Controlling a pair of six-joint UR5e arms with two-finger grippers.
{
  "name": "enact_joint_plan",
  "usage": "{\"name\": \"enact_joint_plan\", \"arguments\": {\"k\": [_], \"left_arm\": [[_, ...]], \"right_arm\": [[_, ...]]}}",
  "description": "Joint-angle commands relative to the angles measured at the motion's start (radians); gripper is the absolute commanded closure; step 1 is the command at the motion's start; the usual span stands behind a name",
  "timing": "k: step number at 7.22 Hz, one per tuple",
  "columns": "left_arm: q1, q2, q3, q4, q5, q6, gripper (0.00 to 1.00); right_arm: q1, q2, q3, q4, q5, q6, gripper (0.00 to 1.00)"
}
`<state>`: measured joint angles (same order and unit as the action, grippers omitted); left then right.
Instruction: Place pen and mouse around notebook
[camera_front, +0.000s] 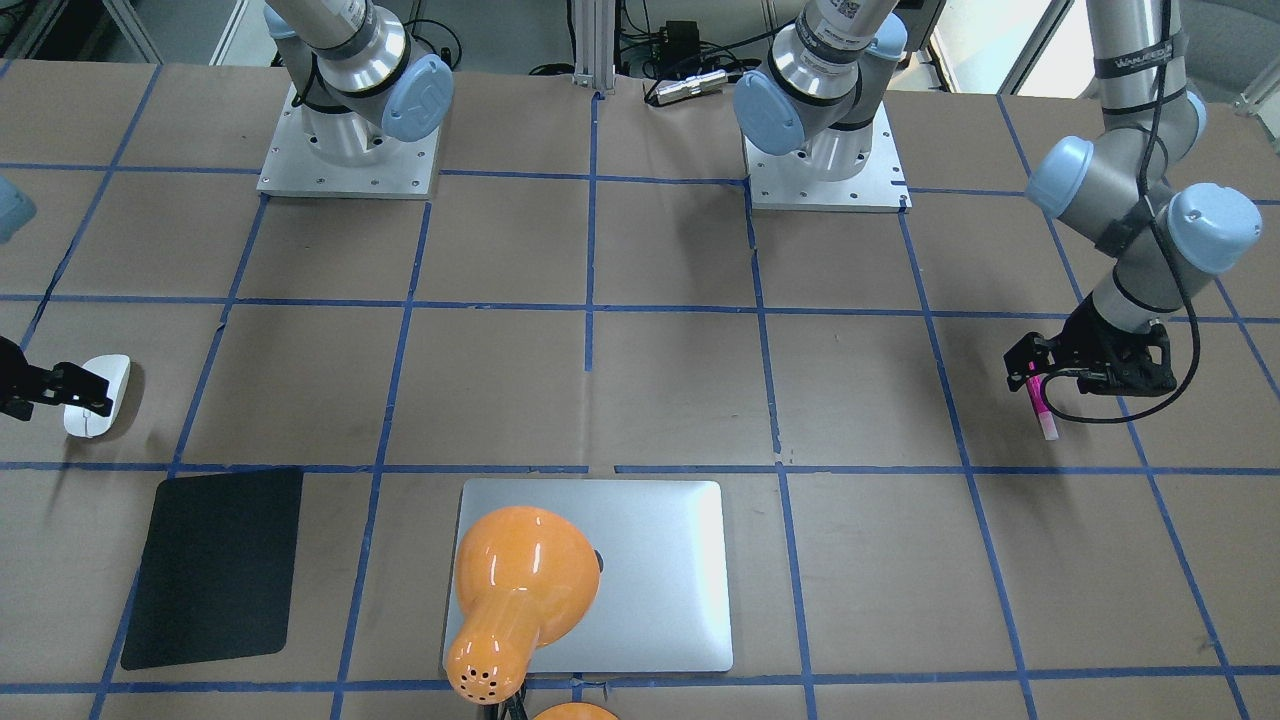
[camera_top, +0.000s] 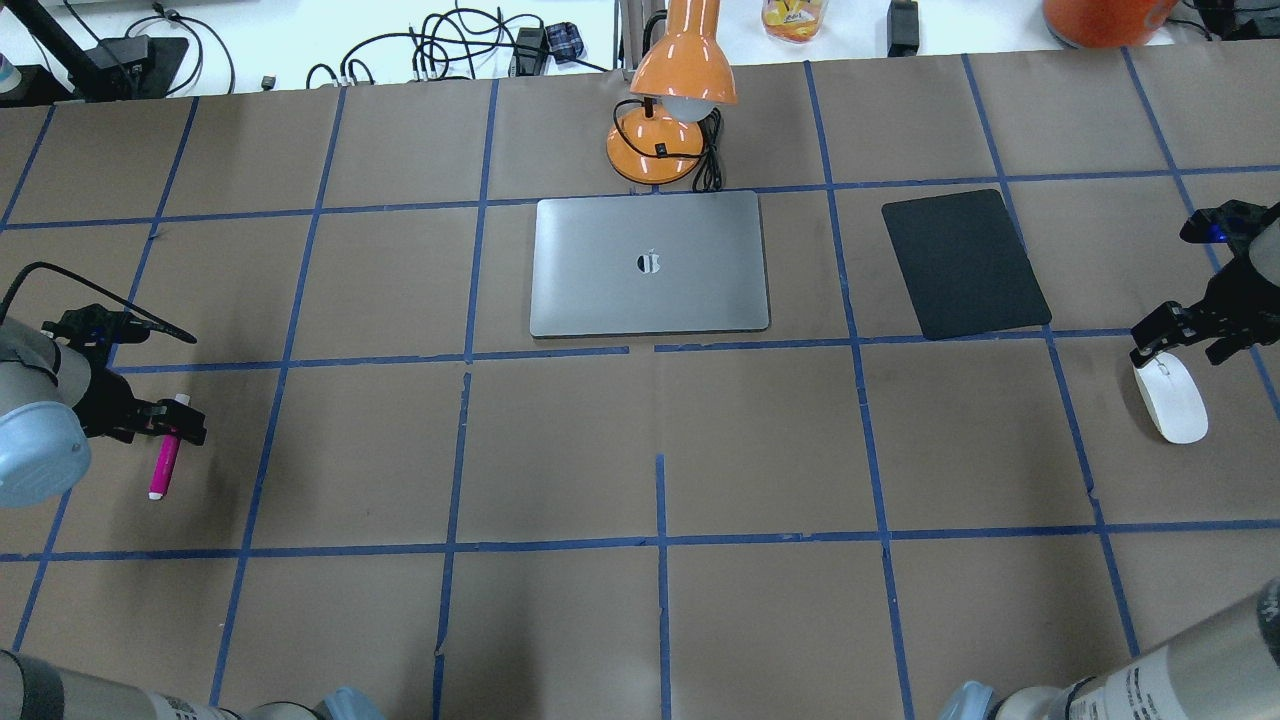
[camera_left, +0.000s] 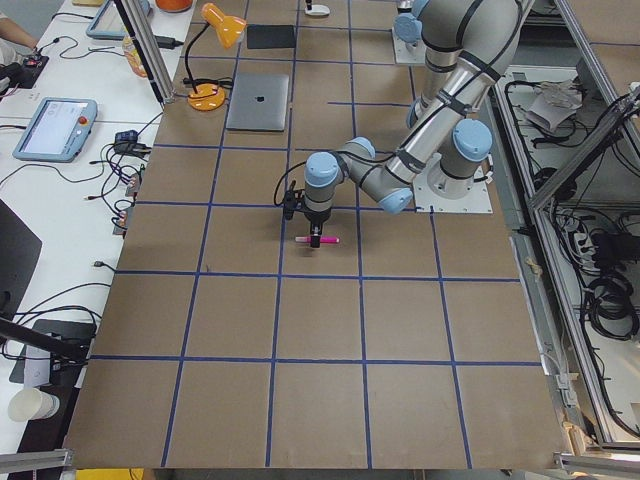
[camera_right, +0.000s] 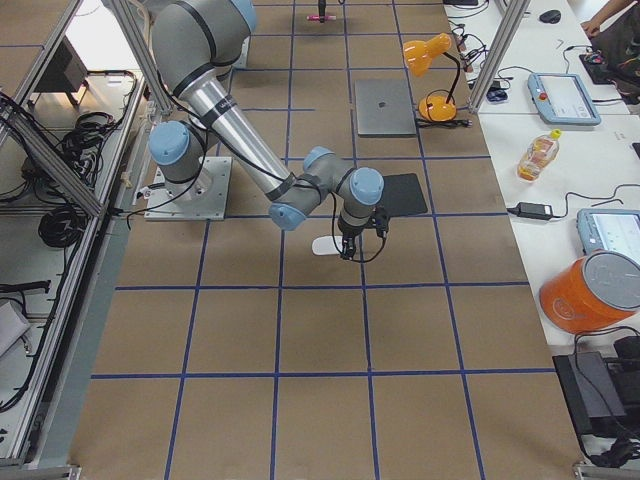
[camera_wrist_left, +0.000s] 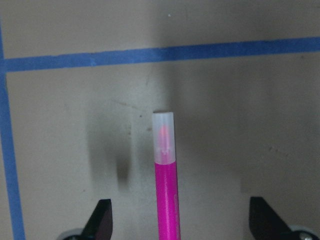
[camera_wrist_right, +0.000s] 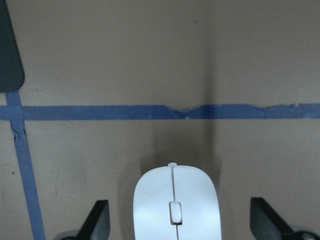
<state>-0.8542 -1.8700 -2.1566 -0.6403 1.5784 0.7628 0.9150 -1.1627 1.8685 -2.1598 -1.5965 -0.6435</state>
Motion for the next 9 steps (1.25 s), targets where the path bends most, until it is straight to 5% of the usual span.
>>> {"name": "enact_joint_plan", "arguments": {"k": [1, 2, 3, 4, 6, 9], "left_arm": [[-0.003, -0.008, -0.002, 0.010, 0.002, -0.005, 0.79], [-0.003, -0.002, 0.000, 0.010, 0.003, -0.007, 1.00], [-0.003, -0.008, 0.000, 0.007, 0.006, -0.008, 1.00], [-0.003, -0.008, -0.002, 0.001, 0.002, -0.046, 1.00], [-0.079, 0.037, -0.002, -0.030, -0.001, -0.502, 1.00], [-0.482, 0.083, 0.055, -0.042, 0.003, -1.301, 1.00]], "right_arm": [[0.001, 0.009, 0.014, 0.000, -0.003, 0.002, 0.00], [0.001, 0.012, 0.041, -0.009, -0.005, 0.004, 0.00], [-0.001, 0.009, 0.046, -0.011, -0.006, 0.005, 0.00], [-0.001, 0.011, 0.046, -0.011, -0.005, 0.004, 0.11], [-0.001, 0.011, 0.040, -0.012, -0.006, 0.001, 0.22], [-0.001, 0.000, 0.032, -0.008, -0.010, 0.002, 0.48]]}}
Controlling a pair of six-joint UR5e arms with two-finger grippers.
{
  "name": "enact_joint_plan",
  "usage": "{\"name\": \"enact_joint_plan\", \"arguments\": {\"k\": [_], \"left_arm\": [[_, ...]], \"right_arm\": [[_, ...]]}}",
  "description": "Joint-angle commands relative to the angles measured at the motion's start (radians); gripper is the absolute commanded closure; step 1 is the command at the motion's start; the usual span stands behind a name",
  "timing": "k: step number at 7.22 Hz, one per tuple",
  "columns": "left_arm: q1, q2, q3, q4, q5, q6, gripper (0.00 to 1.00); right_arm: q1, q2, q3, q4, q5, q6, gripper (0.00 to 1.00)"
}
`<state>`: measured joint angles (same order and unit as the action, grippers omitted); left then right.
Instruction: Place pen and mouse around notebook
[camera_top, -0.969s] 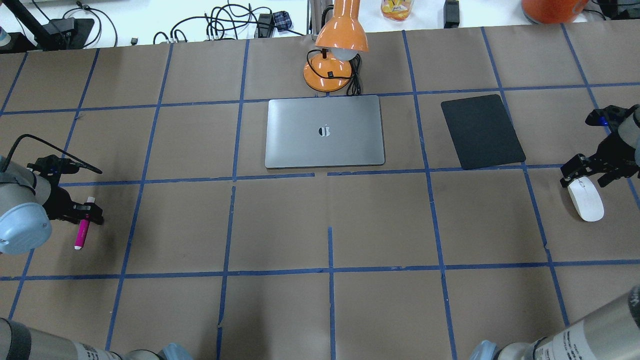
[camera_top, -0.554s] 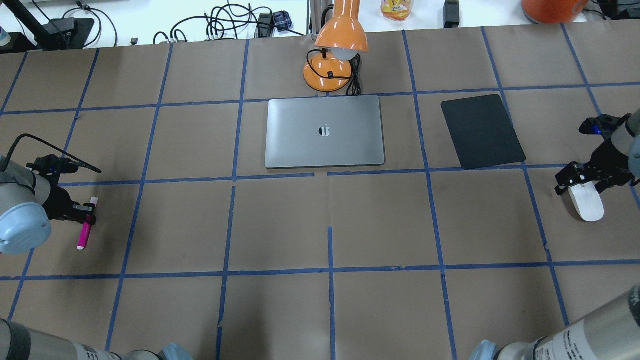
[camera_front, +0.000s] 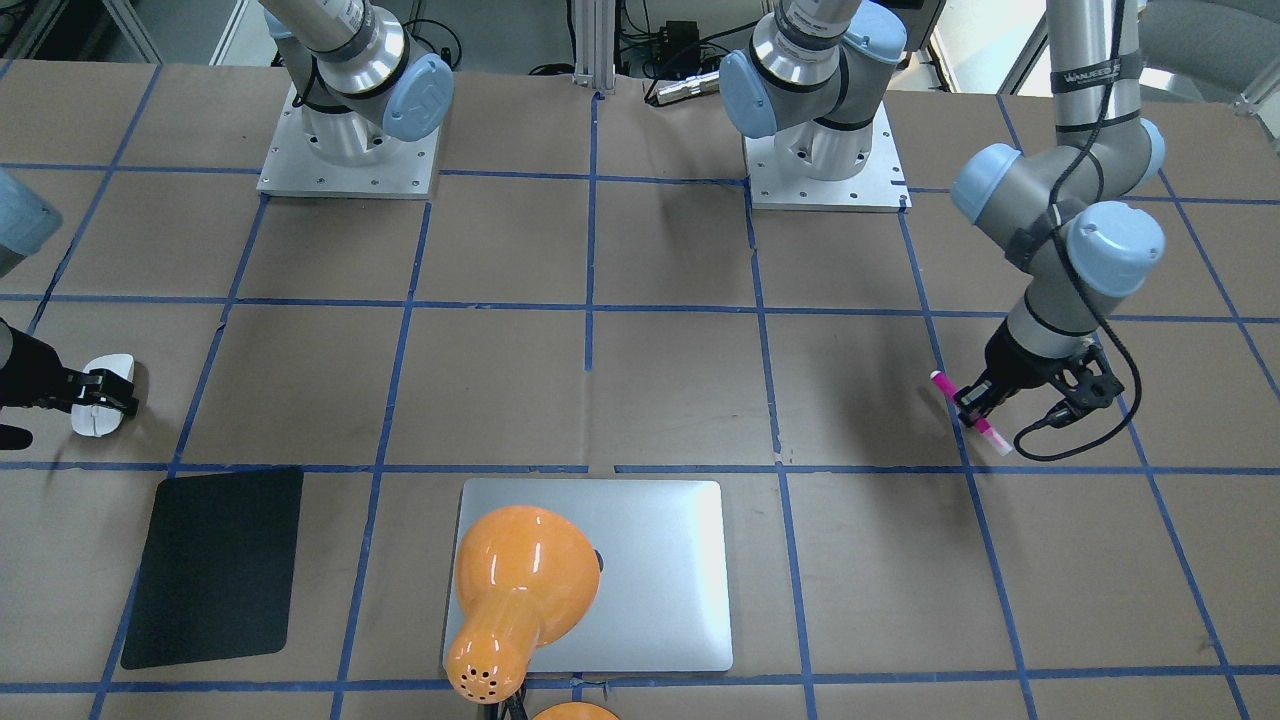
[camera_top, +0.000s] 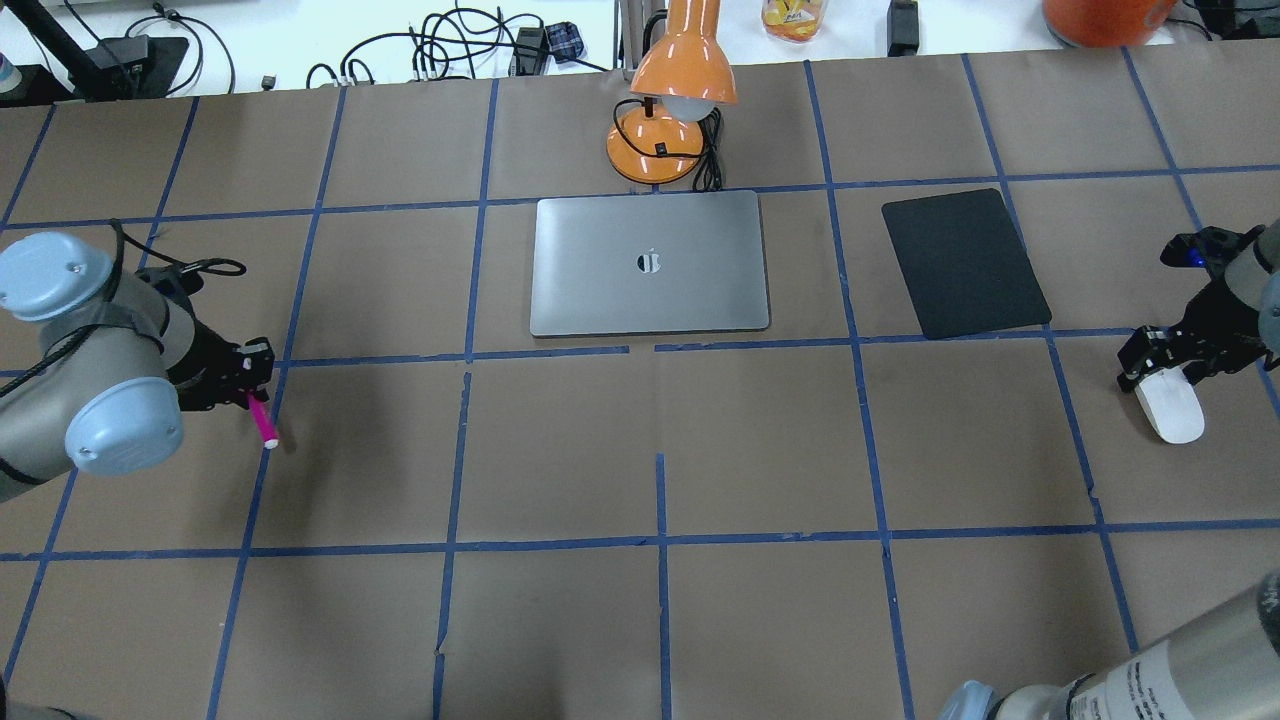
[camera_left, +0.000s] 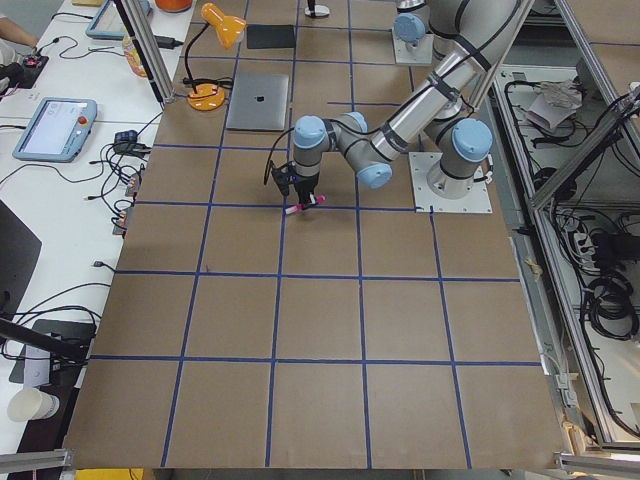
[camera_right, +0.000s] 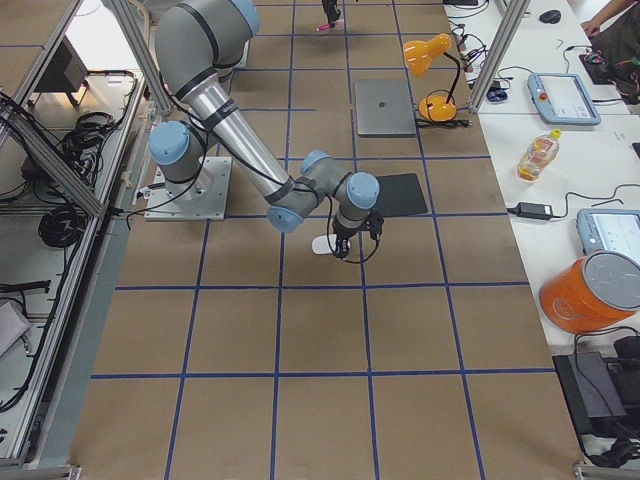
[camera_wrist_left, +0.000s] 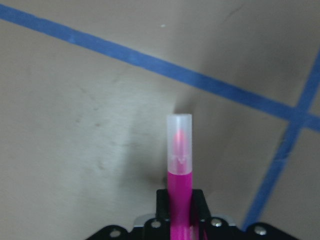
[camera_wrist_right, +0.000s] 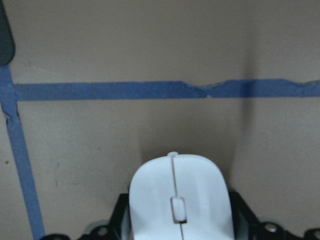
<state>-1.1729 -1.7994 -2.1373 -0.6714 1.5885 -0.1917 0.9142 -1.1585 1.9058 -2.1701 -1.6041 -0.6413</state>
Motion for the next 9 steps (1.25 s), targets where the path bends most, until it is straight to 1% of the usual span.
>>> {"name": "enact_joint_plan", "arguments": {"k": [1, 2, 3, 4, 5, 7, 8, 9], "left_arm": [[-0.297, -0.020, 0.075, -0.019, -0.007, -0.599, 1.00], [-0.406, -0.037, 0.123, -0.042, -0.009, -0.825, 1.00], [-0.509, -0.050, 0.154, -0.078, -0.012, -1.023, 1.00], [-0.610, -0.073, 0.177, -0.079, -0.015, -1.236, 1.00], [-0.675, -0.106, 0.195, -0.080, -0.015, -1.367, 1.00], [-0.793, -0.155, 0.197, -0.085, -0.036, -1.497, 1.00], [-0.800, -0.170, 0.186, -0.089, -0.033, -1.500, 1.00], [-0.806, -0.199, 0.195, -0.086, -0.038, -1.543, 1.00]], "right_arm": [[0.000, -0.004, -0.007, 0.000, 0.001, 0.000, 0.52], [0.000, -0.006, -0.005, 0.001, 0.001, 0.002, 0.56], [0.000, -0.018, -0.008, 0.001, 0.003, 0.005, 0.56], [0.006, -0.039, -0.028, 0.004, 0.006, 0.011, 0.55], [0.043, -0.041, -0.065, 0.013, 0.001, 0.012, 0.55], [0.131, -0.030, -0.102, 0.010, 0.009, 0.050, 0.54], [0.185, -0.029, -0.120, 0.012, 0.015, 0.113, 0.54], [0.245, -0.024, -0.146, 0.010, 0.016, 0.162, 0.53]]}}
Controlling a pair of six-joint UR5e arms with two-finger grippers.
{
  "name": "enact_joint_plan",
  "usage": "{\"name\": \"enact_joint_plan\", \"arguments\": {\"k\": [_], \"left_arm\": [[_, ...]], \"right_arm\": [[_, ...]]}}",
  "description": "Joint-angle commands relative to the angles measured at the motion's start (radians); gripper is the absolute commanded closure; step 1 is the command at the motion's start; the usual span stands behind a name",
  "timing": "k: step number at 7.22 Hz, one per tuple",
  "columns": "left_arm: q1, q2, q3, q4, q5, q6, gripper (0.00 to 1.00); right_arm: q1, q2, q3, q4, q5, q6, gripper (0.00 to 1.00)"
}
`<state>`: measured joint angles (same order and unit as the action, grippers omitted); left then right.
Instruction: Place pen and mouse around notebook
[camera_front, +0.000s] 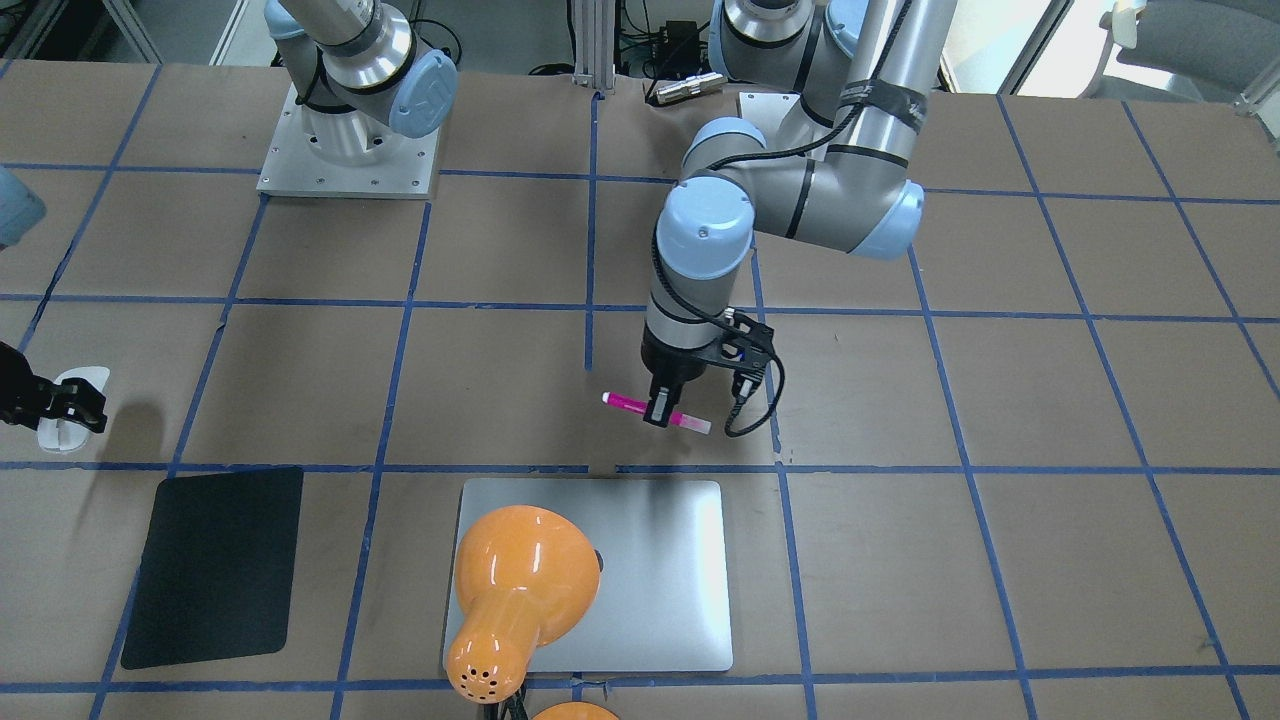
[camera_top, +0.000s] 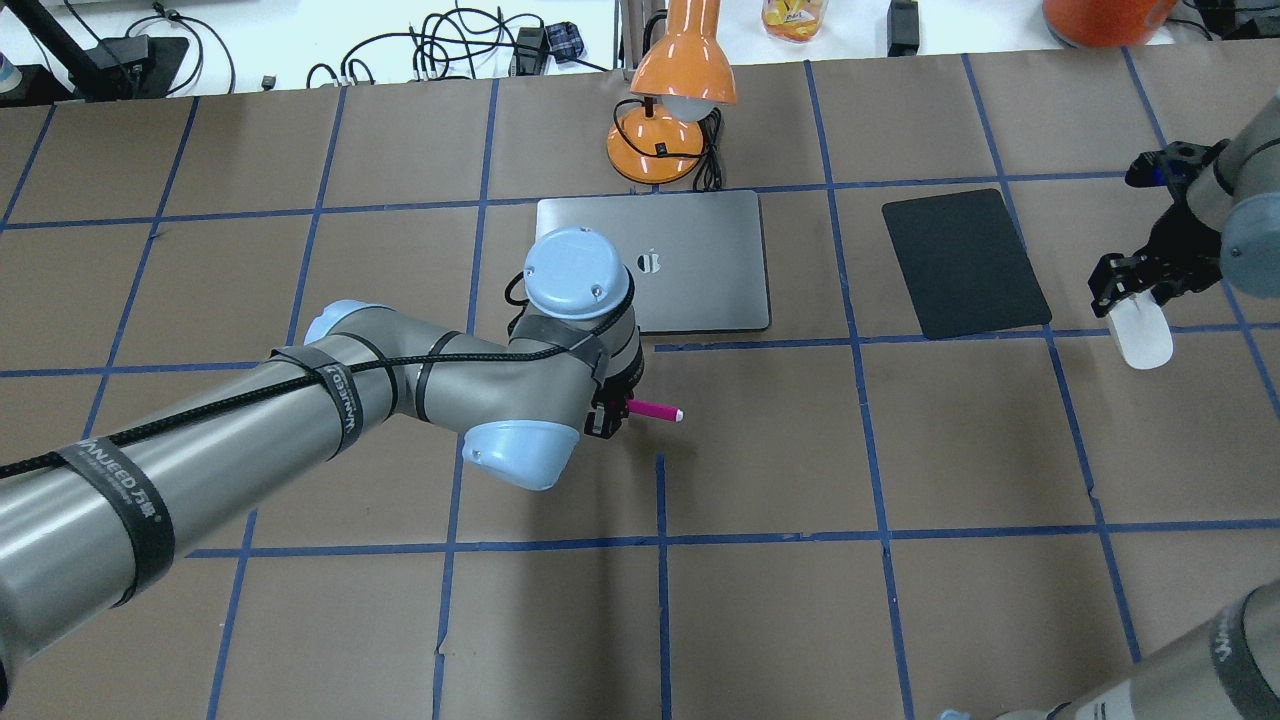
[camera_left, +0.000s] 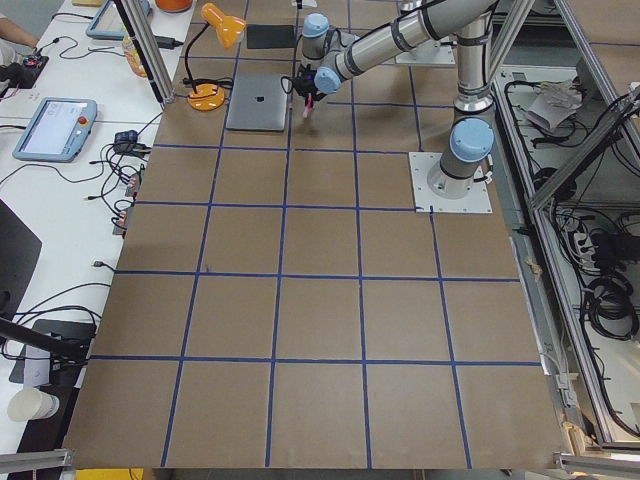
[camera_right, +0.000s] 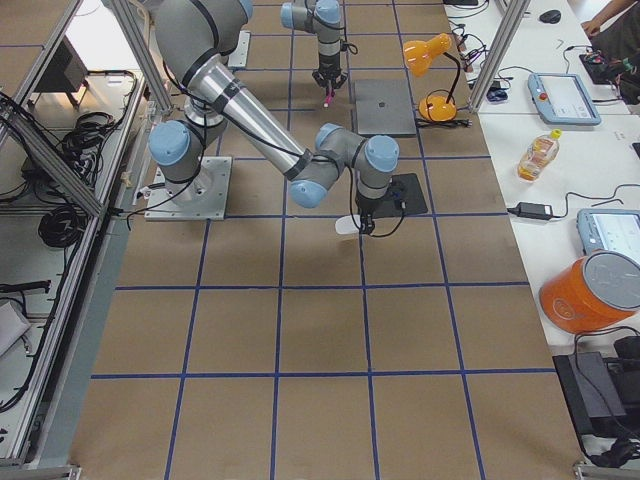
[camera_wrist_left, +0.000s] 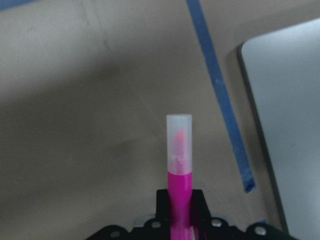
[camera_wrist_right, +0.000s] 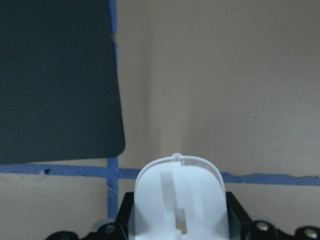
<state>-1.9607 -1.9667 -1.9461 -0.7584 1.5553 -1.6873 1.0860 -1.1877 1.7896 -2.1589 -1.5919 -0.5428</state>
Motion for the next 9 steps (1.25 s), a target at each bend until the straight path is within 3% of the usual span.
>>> {"name": "enact_joint_plan", "arguments": {"k": [1, 4, 5, 6, 9], "left_arm": [[-0.039, -0.038, 0.006, 0.001, -0.003, -0.073, 1.00], [-0.047, -0.051, 0.012, 0.001, -0.006, -0.089, 1.00], [-0.046, -0.054, 0.033, -0.001, -0.003, -0.142, 0.84], [-0.046, -0.054, 0.044, -0.016, 0.000, -0.165, 0.01], [-0.024, -0.029, 0.062, -0.051, -0.047, -0.157, 0.00]], "right_arm": [[0.131, 0.035, -0.074, -0.002, 0.006, 0.133, 0.53], [0.228, 0.184, -0.228, 0.004, 0.007, 0.226, 0.52], [0.248, 0.204, -0.233, -0.001, 0.007, 0.262, 0.52], [0.249, 0.220, -0.236, -0.009, 0.006, 0.259, 0.52], [0.249, 0.241, -0.234, -0.015, 0.056, 0.277, 0.46]]}}
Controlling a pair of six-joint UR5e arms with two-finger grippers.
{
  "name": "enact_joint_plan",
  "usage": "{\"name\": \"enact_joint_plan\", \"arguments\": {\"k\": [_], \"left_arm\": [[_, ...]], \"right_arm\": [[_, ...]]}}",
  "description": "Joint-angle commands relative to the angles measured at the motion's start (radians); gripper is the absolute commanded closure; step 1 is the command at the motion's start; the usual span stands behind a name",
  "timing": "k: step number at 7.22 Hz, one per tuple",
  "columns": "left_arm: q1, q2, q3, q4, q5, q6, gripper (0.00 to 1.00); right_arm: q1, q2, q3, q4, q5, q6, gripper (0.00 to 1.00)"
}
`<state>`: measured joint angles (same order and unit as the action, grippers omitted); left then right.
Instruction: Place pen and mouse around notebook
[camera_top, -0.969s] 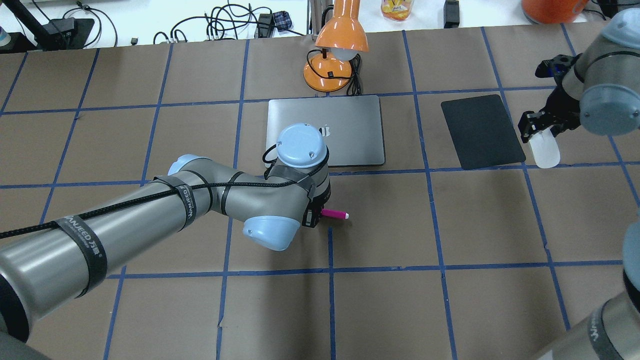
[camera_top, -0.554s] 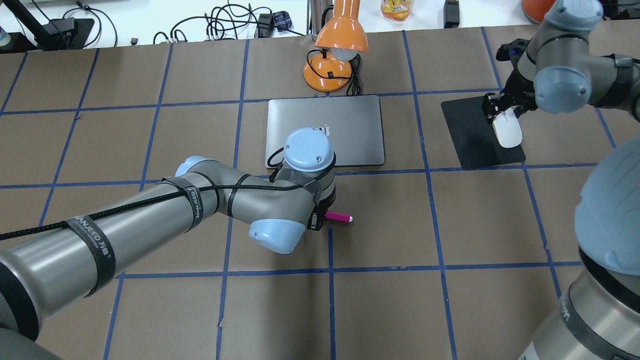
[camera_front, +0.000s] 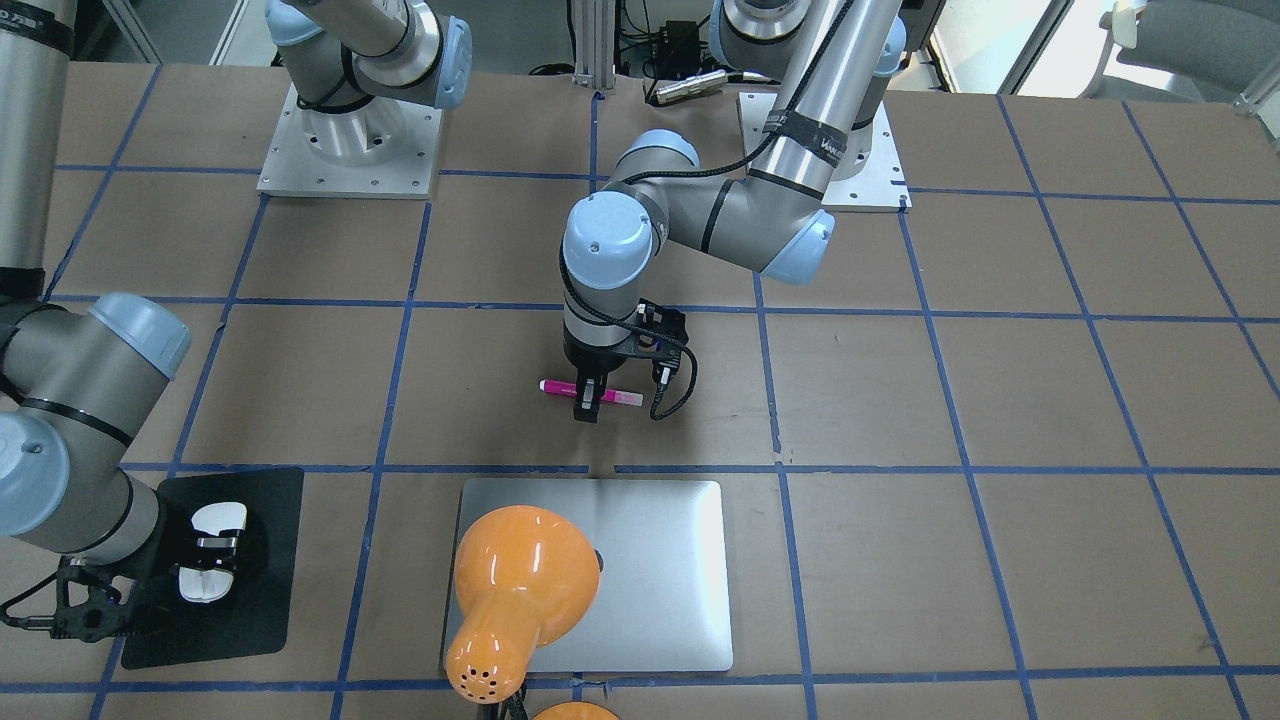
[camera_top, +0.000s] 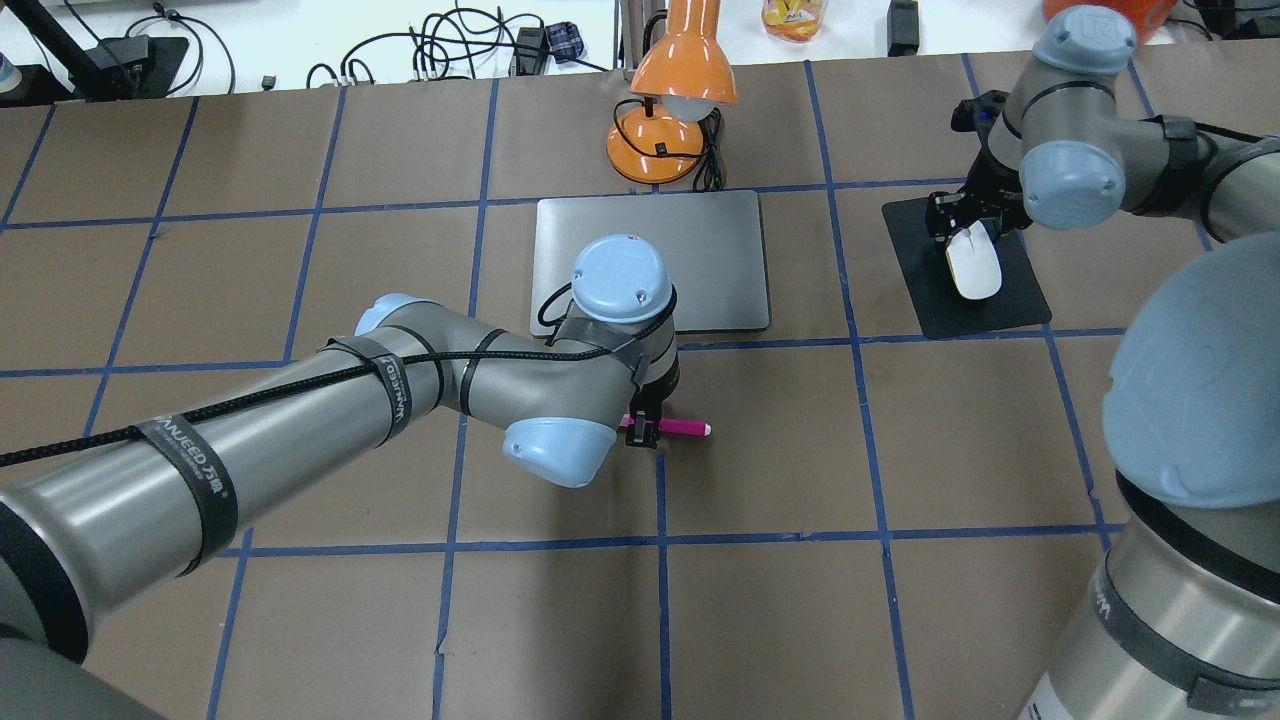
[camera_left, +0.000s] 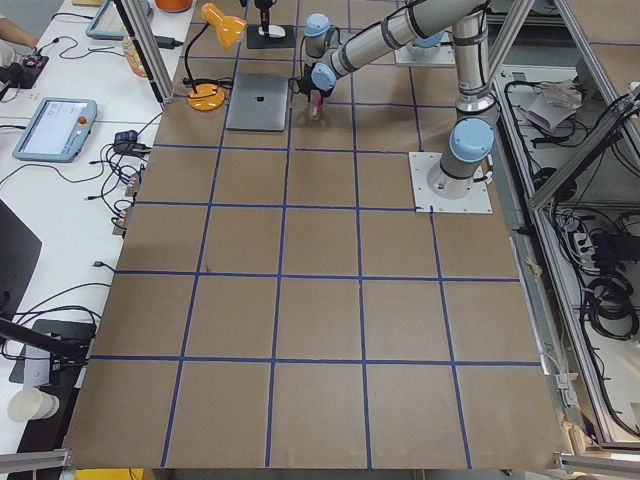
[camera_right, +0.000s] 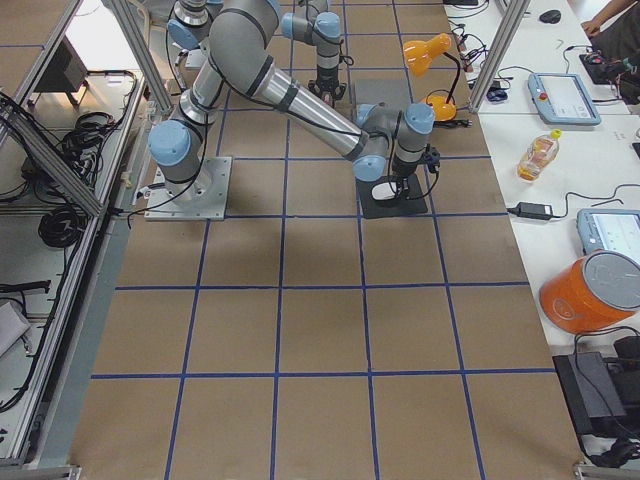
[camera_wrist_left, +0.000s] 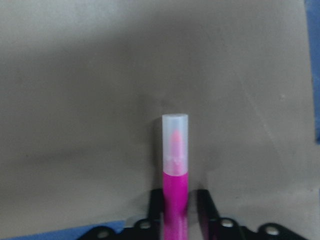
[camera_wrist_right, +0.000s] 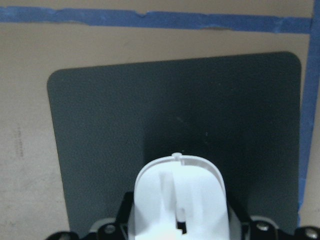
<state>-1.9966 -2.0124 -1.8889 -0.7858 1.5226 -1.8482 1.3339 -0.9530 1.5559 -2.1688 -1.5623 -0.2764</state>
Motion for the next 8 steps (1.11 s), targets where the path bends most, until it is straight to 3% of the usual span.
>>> {"name": "enact_joint_plan", "arguments": {"k": [1, 2, 4, 5, 6, 8], "left_arm": [[0.030, 0.050, 0.016, -0.100, -0.019, 0.071, 0.00], [0.054, 0.090, 0.057, -0.222, -0.041, 0.321, 0.00], [0.119, 0.200, 0.205, -0.587, -0.035, 0.792, 0.00], [0.169, 0.252, 0.256, -0.692, -0.036, 1.037, 0.00], [0.229, 0.315, 0.287, -0.770, -0.018, 1.319, 0.00], [0.347, 0.404, 0.303, -0.803, 0.008, 1.768, 0.00]], "right_arm": [[0.001, 0.008, 0.000, -0.006, 0.025, 0.013, 0.14], [-0.001, 0.007, -0.002, -0.006, 0.025, 0.013, 0.00], [-0.002, -0.016, -0.005, 0.009, 0.008, 0.013, 0.00], [-0.002, -0.077, -0.003, 0.064, 0.007, 0.013, 0.00], [-0.004, -0.172, -0.003, 0.202, 0.002, 0.016, 0.00], [0.001, -0.374, 0.012, 0.436, -0.036, 0.151, 0.00]]}}
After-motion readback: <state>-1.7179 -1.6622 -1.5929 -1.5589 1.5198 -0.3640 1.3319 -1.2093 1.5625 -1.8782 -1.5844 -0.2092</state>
